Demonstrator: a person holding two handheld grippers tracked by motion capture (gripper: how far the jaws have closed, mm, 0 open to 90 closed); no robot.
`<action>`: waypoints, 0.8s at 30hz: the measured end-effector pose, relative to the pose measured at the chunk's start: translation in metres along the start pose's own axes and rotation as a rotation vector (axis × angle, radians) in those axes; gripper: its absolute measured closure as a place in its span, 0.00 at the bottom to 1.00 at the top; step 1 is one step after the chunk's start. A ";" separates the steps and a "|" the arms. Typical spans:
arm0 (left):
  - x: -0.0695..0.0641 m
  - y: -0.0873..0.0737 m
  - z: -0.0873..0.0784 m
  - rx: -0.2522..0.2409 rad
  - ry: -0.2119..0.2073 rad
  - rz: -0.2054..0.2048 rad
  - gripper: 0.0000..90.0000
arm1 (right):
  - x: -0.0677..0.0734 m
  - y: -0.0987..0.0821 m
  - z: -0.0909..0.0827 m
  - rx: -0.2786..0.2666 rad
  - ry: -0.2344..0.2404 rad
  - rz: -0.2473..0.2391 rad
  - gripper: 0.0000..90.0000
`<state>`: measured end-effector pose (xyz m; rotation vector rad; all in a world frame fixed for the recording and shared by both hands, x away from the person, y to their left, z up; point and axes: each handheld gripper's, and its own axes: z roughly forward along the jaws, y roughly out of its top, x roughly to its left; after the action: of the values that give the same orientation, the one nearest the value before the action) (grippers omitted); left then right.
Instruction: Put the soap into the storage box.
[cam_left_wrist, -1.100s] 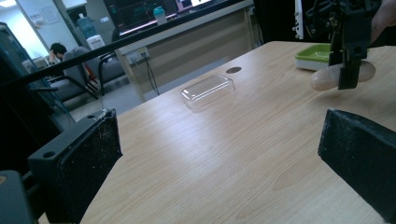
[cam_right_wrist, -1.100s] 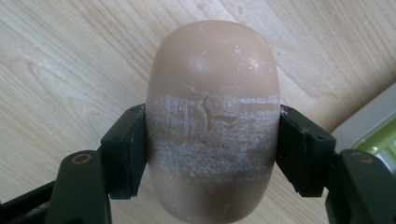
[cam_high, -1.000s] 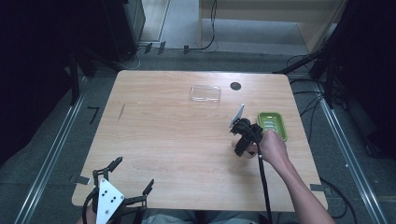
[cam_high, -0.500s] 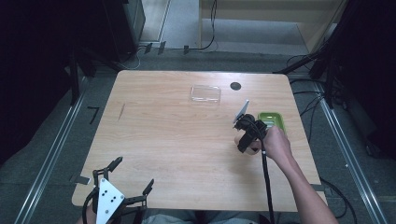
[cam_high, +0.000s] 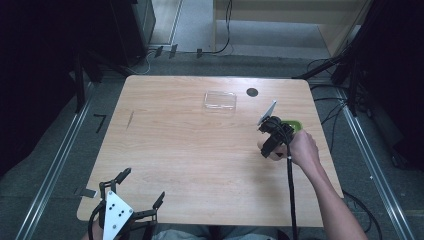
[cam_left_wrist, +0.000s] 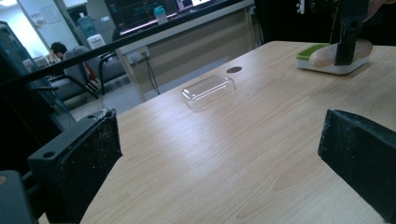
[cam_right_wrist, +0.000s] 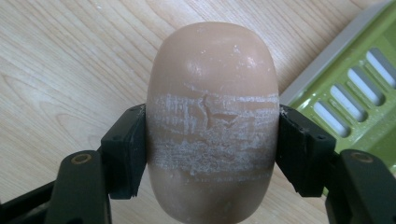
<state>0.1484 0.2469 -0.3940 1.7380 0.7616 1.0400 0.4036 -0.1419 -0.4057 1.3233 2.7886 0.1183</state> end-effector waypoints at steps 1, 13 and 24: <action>0.000 0.000 0.000 0.000 0.000 0.000 0.00 | -0.002 0.000 0.000 -0.006 0.001 0.001 0.37; 0.000 0.000 0.000 -0.001 0.000 -0.001 0.00 | -0.013 -0.005 -0.007 -0.020 0.003 0.027 0.37; 0.000 0.000 0.000 -0.001 -0.001 0.000 0.00 | -0.030 -0.009 -0.011 -0.029 -0.019 0.069 0.37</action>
<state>0.1484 0.2470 -0.3939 1.7377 0.7603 1.0396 0.4149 -0.1711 -0.3947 1.4071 2.7157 0.1485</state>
